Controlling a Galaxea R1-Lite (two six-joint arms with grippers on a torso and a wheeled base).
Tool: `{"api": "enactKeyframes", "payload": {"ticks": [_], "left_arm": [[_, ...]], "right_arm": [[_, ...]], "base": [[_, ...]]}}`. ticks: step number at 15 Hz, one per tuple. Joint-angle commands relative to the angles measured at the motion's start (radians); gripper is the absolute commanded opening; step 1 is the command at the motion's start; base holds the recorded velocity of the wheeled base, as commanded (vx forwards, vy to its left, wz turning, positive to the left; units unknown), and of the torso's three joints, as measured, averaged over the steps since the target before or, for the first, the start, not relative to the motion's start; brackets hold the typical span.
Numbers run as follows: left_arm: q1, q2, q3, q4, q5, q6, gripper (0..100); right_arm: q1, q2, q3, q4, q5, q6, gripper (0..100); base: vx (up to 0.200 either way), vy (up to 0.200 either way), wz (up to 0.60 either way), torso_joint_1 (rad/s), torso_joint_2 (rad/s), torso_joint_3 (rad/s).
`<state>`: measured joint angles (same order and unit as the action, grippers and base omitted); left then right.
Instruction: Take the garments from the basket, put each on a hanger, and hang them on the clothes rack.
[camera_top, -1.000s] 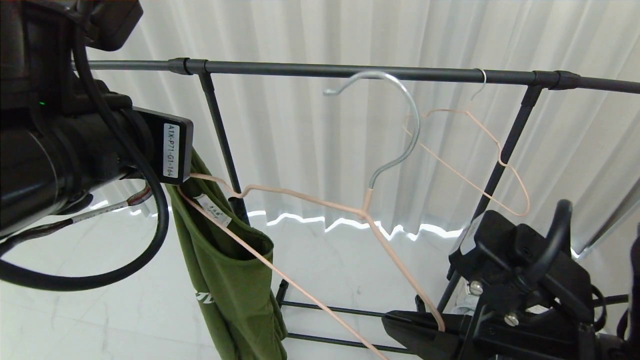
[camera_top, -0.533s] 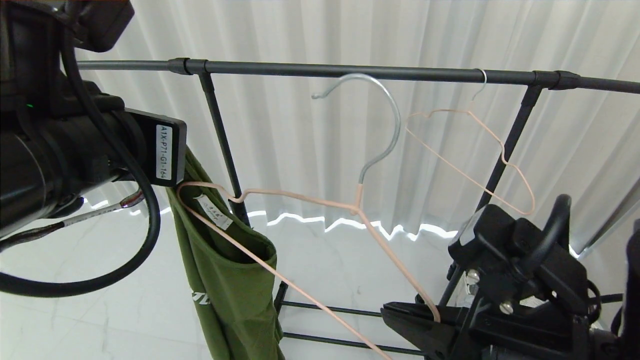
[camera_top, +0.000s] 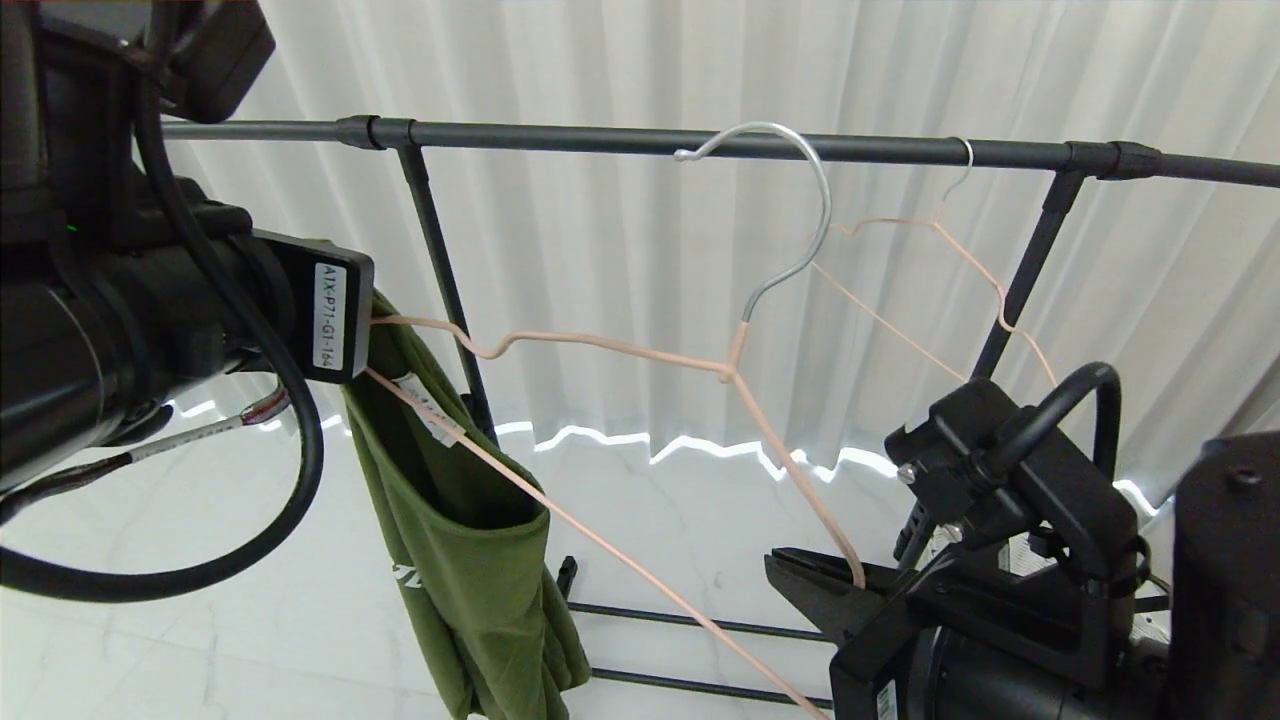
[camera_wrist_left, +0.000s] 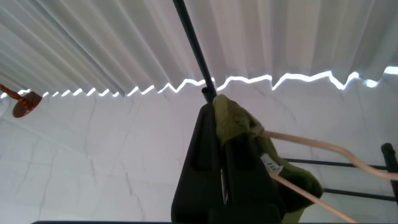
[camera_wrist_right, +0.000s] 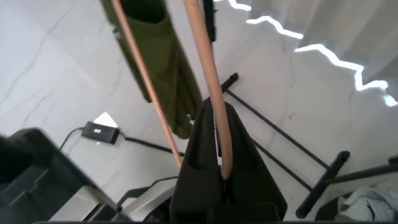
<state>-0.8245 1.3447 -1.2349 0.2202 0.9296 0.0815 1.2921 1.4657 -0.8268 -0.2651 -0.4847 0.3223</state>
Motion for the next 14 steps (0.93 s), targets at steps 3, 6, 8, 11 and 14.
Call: {"api": "enactKeyframes", "payload": {"ticks": [3, 6, 8, 11, 14], "left_arm": [[0.036, 0.007, 0.034, 0.005, -0.002, 0.000, 0], [0.067, 0.034, 0.034, 0.002, -0.005, -0.003, 0], [0.105, 0.056, 0.029, 0.002, -0.008, -0.037, 0], [0.123, 0.053, 0.032, 0.002, -0.008, -0.045, 0], [0.067, 0.048, 0.029, 0.002, -0.009, -0.060, 0]], "right_arm": [[0.001, -0.002, 0.002, -0.037, -0.014, 0.012, 0], [0.003, -0.001, 0.008, -0.083, -0.014, 0.011, 0], [0.003, -0.004, 0.017, -0.097, -0.014, 0.011, 0], [0.003, -0.004, 0.043, -0.152, -0.014, 0.004, 0], [0.003, 0.015, 0.048, -0.158, -0.012, 0.004, 0]], "base": [[0.000, 0.000, 0.00, 0.000, 0.00, 0.000], [0.000, 0.000, 0.00, 0.000, 0.00, 0.000], [0.000, 0.000, 0.00, 0.000, 0.00, 0.000], [0.000, 0.000, 0.00, 0.000, 0.00, 0.000], [0.000, 0.000, 0.00, 0.000, 0.00, 0.000]]}}
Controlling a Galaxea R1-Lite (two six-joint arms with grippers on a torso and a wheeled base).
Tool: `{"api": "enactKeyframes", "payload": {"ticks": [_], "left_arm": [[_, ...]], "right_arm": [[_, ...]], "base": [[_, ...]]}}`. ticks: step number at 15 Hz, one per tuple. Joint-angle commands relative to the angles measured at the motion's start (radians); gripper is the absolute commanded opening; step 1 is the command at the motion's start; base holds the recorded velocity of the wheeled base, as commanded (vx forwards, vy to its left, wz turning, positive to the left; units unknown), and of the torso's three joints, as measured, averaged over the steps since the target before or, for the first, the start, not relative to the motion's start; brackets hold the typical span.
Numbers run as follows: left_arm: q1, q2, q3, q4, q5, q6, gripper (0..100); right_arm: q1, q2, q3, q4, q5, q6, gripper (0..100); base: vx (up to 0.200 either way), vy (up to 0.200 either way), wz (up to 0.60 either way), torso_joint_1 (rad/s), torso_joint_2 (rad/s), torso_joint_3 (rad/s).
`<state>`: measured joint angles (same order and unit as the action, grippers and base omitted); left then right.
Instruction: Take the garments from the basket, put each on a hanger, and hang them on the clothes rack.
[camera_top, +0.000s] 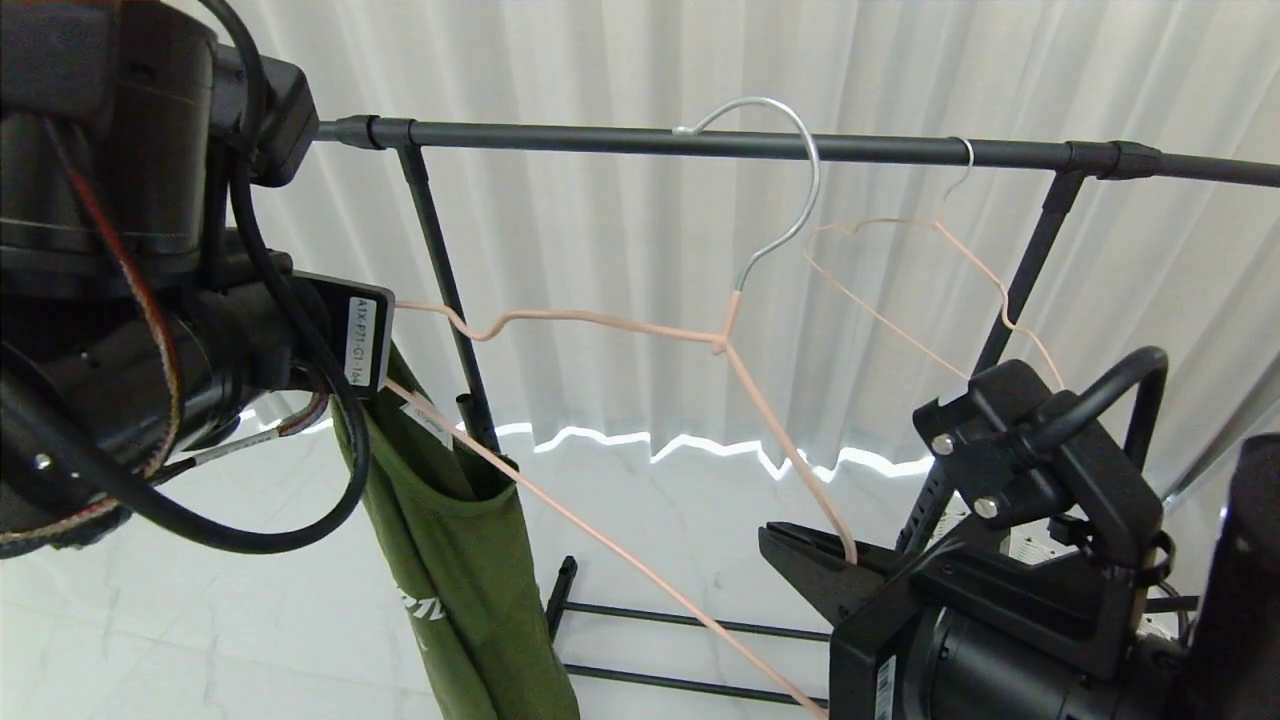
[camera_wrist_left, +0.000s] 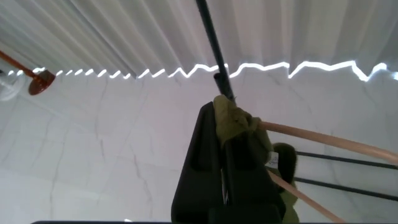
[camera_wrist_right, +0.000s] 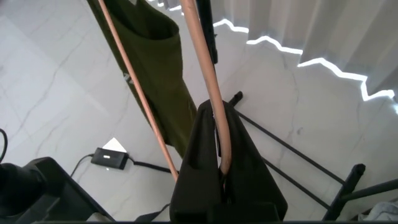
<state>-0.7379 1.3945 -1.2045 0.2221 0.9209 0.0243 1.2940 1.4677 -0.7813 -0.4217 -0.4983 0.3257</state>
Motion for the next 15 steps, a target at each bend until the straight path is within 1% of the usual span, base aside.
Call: {"api": "enactKeyframes", "payload": {"ticks": [1, 7, 9, 11, 13, 15], "left_arm": [[-0.041, -0.002, -0.003, 0.000, 0.001, -0.010, 0], [-0.133, -0.014, -0.006, 0.000, 0.001, -0.018, 0], [-0.170, -0.018, -0.012, 0.000, 0.000, -0.020, 0], [-0.213, -0.025, -0.018, 0.000, 0.001, -0.038, 0], [-0.259, -0.029, -0.020, 0.000, 0.000, -0.040, 0], [-0.307, -0.031, -0.020, 0.000, 0.000, -0.040, 0]], "right_arm": [[0.001, 0.016, 0.002, -0.002, 0.001, 0.003, 0], [-0.004, 0.054, -0.004, -0.003, 0.003, -0.001, 0], [-0.012, 0.085, -0.004, -0.031, 0.007, -0.002, 0], [-0.019, 0.122, -0.006, -0.068, 0.034, -0.005, 0], [-0.019, 0.145, -0.019, -0.078, 0.067, -0.039, 0], [-0.019, 0.169, -0.049, -0.078, 0.086, -0.062, 0]], "base": [[0.000, 0.000, 0.00, 0.000, 0.00, 0.000], [0.000, 0.000, 0.00, 0.000, 0.00, 0.000], [0.000, 0.000, 0.00, 0.000, 0.00, 0.000], [0.000, 0.000, 0.00, 0.000, 0.00, 0.000], [0.000, 0.000, 0.00, 0.000, 0.00, 0.000], [0.000, 0.000, 0.00, 0.000, 0.00, 0.000]]}}
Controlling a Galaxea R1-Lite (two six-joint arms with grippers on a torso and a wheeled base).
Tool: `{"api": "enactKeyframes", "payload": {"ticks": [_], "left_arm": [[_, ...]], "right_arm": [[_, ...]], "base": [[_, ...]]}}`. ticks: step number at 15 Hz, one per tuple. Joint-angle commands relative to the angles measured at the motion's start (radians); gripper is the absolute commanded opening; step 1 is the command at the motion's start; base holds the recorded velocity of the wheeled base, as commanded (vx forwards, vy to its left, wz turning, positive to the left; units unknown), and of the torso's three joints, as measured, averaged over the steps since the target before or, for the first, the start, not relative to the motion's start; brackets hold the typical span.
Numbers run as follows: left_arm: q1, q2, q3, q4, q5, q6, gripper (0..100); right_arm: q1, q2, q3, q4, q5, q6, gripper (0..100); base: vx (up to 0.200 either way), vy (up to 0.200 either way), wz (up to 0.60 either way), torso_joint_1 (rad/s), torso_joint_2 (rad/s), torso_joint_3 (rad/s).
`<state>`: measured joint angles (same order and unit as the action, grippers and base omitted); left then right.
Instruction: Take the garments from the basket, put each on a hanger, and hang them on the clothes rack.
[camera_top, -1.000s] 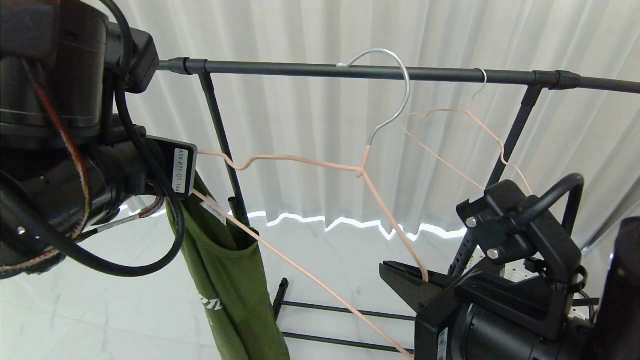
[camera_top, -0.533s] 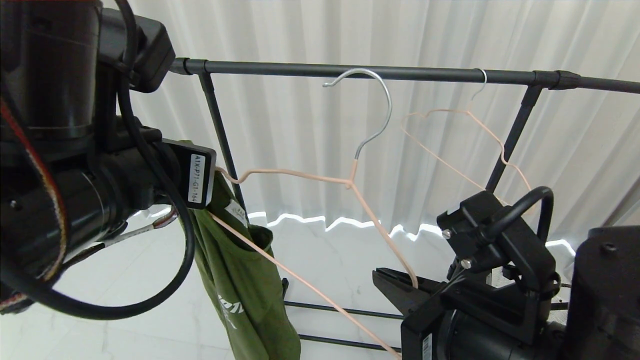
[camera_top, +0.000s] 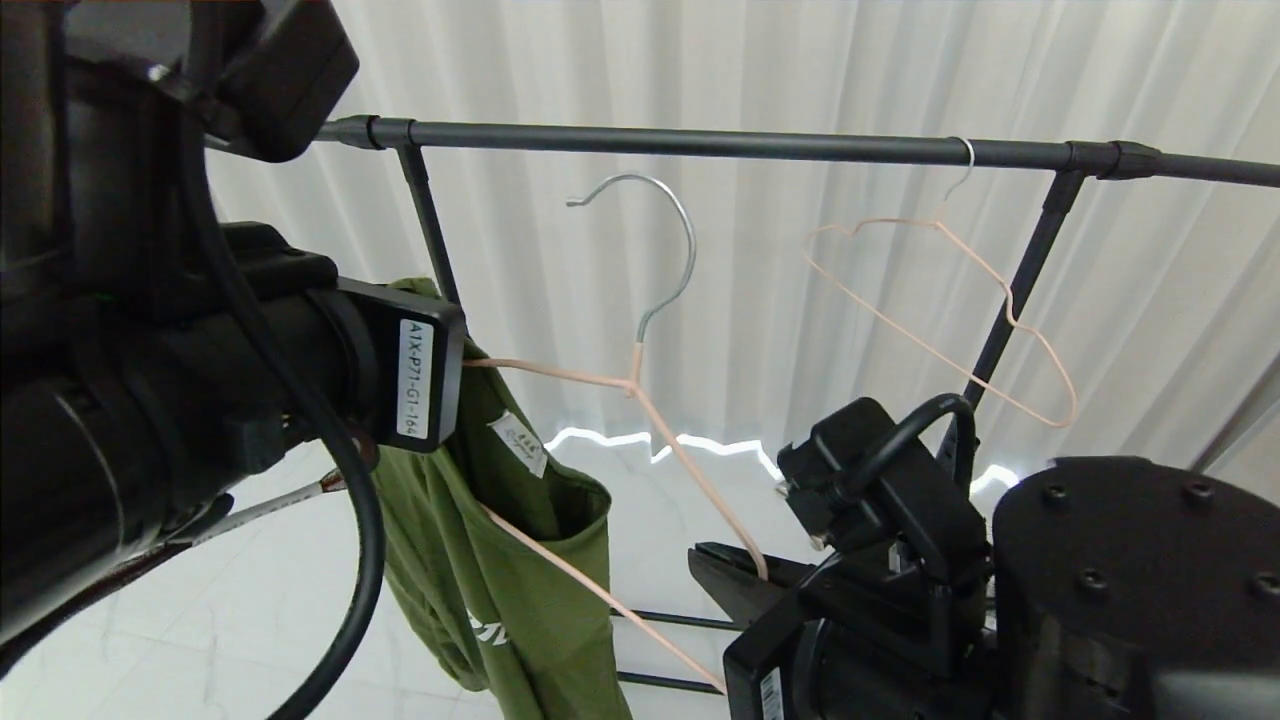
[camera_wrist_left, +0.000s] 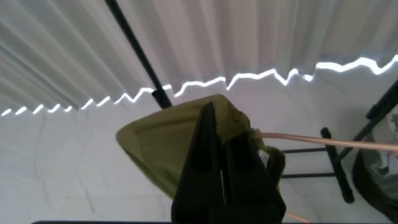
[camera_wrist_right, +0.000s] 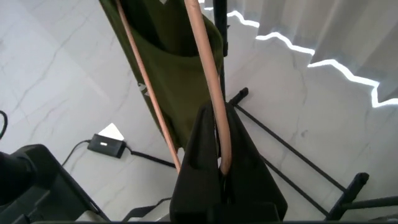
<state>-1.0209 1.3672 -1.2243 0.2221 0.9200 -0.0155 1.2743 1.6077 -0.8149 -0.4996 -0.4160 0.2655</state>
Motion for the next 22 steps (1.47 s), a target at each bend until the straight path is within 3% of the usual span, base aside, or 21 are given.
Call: {"api": "enactKeyframes", "payload": {"ticks": [1, 8, 15, 22], "left_arm": [[-0.042, -0.004, 0.000, 0.000, 0.000, 0.000, 0], [-0.194, -0.010, -0.004, -0.003, -0.027, -0.021, 0], [-0.174, -0.017, 0.011, -0.003, -0.027, -0.023, 0], [-0.148, -0.013, 0.035, -0.006, -0.029, -0.026, 0]], "right_arm": [[0.000, 0.041, -0.032, -0.001, 0.003, -0.003, 0], [-0.001, 0.067, -0.095, -0.030, -0.006, -0.058, 0], [-0.150, 0.035, -0.095, -0.128, 0.002, -0.252, 0], [-0.193, 0.008, -0.098, -0.135, -0.007, -0.261, 0]], "base": [[0.000, 0.000, 0.00, 0.000, 0.00, 0.000], [0.000, 0.000, 0.00, 0.000, 0.00, 0.000], [0.000, 0.000, 0.00, 0.000, 0.00, 0.000], [0.000, 0.000, 0.00, 0.000, 0.00, 0.000]]}}
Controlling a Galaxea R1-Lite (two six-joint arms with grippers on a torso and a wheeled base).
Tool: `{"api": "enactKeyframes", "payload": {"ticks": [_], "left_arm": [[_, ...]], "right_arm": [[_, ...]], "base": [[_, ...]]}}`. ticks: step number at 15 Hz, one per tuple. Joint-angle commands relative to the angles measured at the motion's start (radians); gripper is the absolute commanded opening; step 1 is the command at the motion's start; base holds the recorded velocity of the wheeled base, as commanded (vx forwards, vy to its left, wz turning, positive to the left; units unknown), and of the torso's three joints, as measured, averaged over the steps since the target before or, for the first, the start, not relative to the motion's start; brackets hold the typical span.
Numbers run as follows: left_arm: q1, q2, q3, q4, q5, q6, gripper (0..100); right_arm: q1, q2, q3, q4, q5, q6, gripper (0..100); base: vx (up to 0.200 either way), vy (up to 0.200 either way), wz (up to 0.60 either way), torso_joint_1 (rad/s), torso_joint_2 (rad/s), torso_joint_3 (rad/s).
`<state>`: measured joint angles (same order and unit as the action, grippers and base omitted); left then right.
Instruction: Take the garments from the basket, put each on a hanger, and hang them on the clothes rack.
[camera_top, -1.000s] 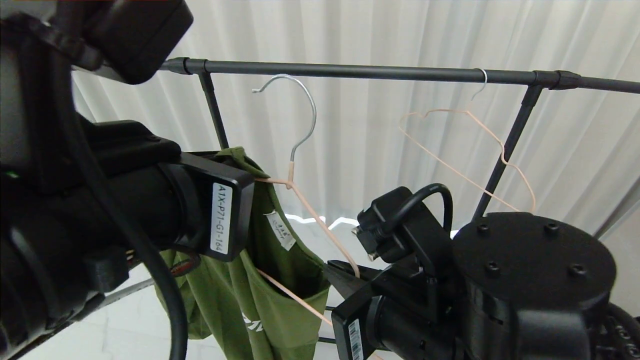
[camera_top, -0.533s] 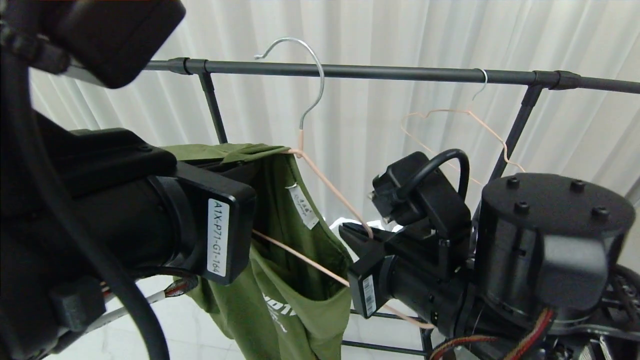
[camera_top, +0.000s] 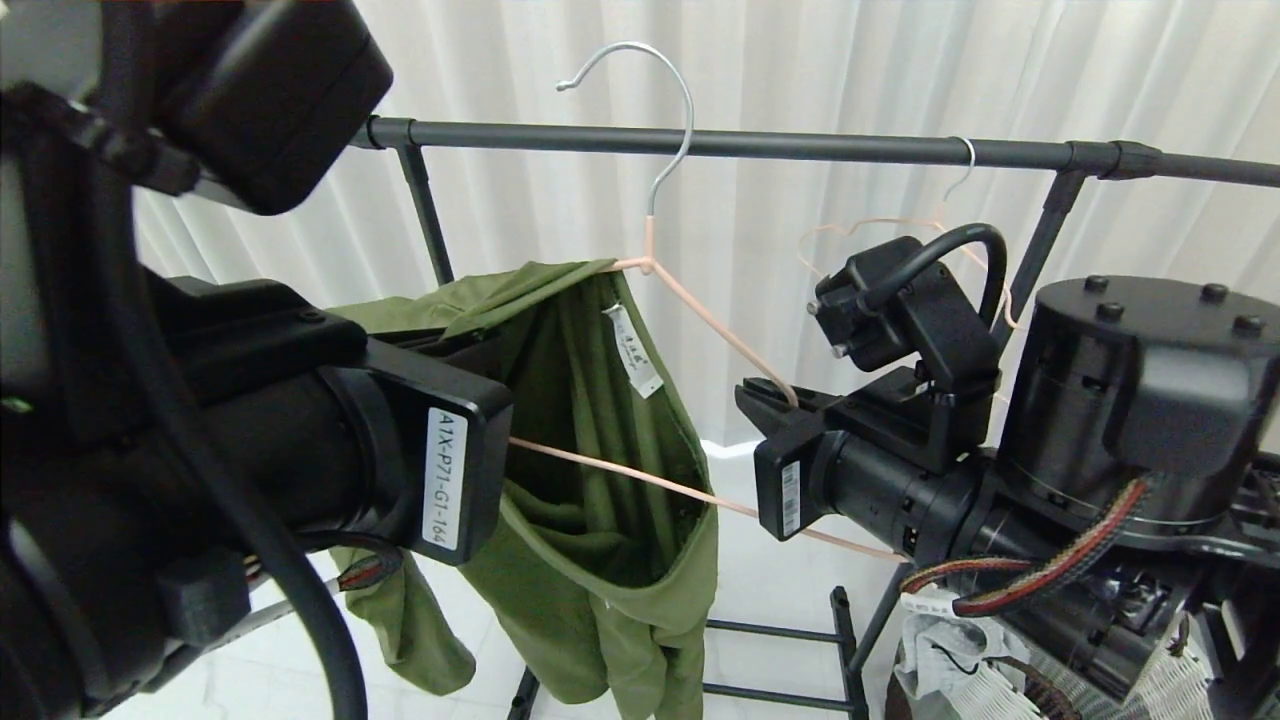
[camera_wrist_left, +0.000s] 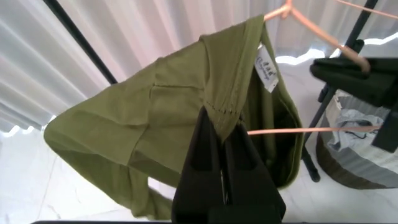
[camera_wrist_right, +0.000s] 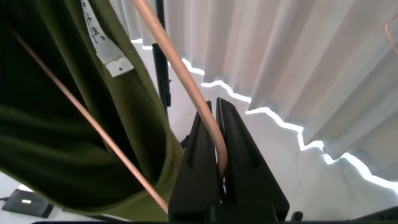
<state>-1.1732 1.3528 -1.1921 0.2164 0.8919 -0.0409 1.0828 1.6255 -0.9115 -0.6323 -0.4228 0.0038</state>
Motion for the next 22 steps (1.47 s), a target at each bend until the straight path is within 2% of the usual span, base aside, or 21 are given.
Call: {"api": "enactKeyframes", "payload": {"ticks": [1, 8, 11, 14, 15, 19, 22], "left_arm": [[0.009, 0.002, 0.006, 0.001, 0.001, -0.001, 0], [0.024, -0.001, 0.037, 0.000, 0.001, -0.001, 0], [0.023, 0.002, 0.039, 0.000, 0.001, -0.001, 0], [0.023, 0.003, 0.039, 0.000, 0.001, -0.001, 0], [0.023, 0.002, 0.042, 0.000, 0.001, -0.001, 100], [0.023, -0.004, 0.046, 0.000, 0.001, -0.002, 100], [0.023, -0.041, 0.091, 0.000, 0.001, -0.002, 100]], "right_arm": [[-0.001, -0.009, -0.001, -0.021, -0.001, -0.005, 0], [-0.057, -0.012, -0.017, -0.061, -0.002, -0.061, 0], [-0.060, -0.010, -0.021, -0.121, -0.002, -0.093, 0], [-0.060, -0.010, -0.021, -0.124, -0.004, -0.096, 0], [-0.058, -0.012, -0.023, -0.141, -0.002, -0.099, 0], [-0.058, -0.010, -0.021, -0.168, -0.004, -0.116, 0], [-0.060, -0.006, -0.018, -0.210, -0.016, -0.119, 0]], "base": [[0.000, 0.000, 0.00, 0.000, 0.00, 0.000], [0.000, 0.000, 0.00, 0.000, 0.00, 0.000], [0.000, 0.000, 0.00, 0.000, 0.00, 0.000], [0.000, 0.000, 0.00, 0.000, 0.00, 0.000], [0.000, 0.000, 0.00, 0.000, 0.00, 0.000], [0.000, 0.000, 0.00, 0.000, 0.00, 0.000], [0.000, 0.000, 0.00, 0.000, 0.00, 0.000]]}}
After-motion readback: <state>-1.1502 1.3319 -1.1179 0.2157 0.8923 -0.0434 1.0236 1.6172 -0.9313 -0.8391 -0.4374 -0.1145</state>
